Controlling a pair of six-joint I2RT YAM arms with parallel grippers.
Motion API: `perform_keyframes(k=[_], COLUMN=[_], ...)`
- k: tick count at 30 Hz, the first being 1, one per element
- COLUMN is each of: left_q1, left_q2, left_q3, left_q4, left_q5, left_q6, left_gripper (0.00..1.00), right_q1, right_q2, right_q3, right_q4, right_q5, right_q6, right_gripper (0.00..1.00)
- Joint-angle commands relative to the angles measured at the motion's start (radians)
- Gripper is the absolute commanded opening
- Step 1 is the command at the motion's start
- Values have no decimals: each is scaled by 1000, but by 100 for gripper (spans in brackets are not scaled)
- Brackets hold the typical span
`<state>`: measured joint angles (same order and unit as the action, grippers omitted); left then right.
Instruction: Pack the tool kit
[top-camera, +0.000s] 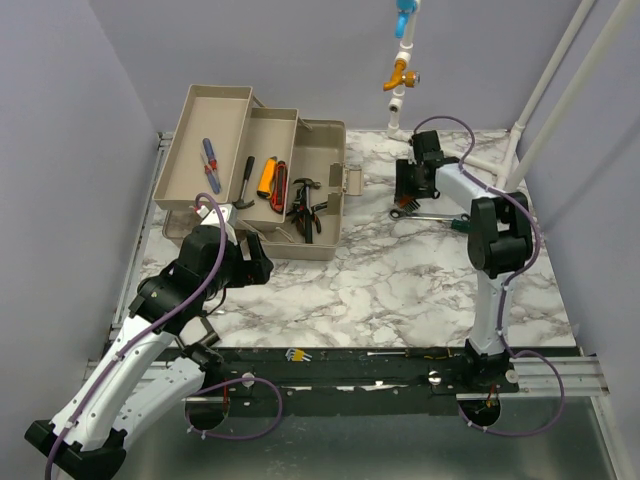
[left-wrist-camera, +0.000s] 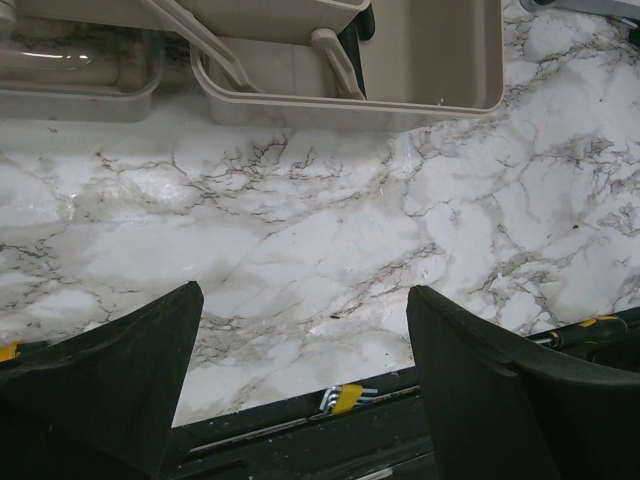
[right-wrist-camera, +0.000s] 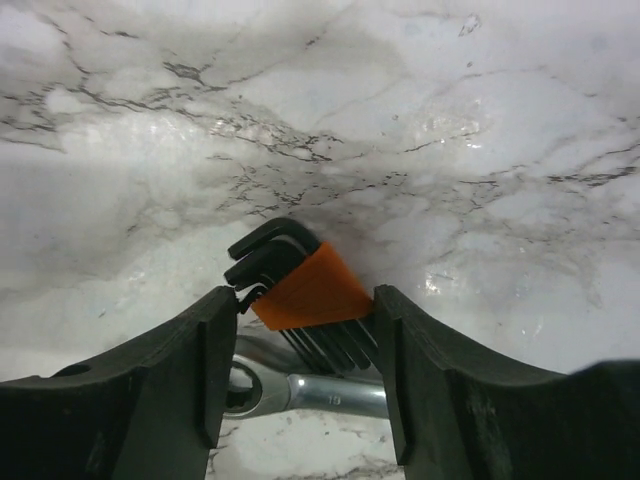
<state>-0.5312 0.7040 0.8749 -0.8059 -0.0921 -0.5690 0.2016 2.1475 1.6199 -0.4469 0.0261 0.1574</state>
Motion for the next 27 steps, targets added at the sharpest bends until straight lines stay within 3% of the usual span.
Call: perform_keyframes(k=[1,5,9,10,12,15,21,27], left_q1=[4,4,4,4,4,4,4,4], left_q2=[-13,-10,-3,-4,-3,1,54,100], left_q3=[3,1,-1,-1,-5,-7,49,105], left_q4=[2,11,17,18,22,31,13,4], left_q5=[20,22,29,31,32,39,57,61], left_q6=[-2,-1,0,0,1,0,25,34], left_gripper=[85,85,85,85,85,85,85,85], right_q1=[-2,-1,-1,-1,-1,-1,-2,-2], right_q2=[-138,-222,-268,-267,-256,-181,-50,19], right_q3=[8,-17,-28,-23,-13,51,88,95], right_q4=[-12,14,1,-13,-36,-127,-160,-83], right_q5=[-18,-148,-185,-188,-157,-75,32,30], right_q6=[26,56,63,59,54,-5,-134,-138], right_gripper=[40,38,37,42,73,93,97,96])
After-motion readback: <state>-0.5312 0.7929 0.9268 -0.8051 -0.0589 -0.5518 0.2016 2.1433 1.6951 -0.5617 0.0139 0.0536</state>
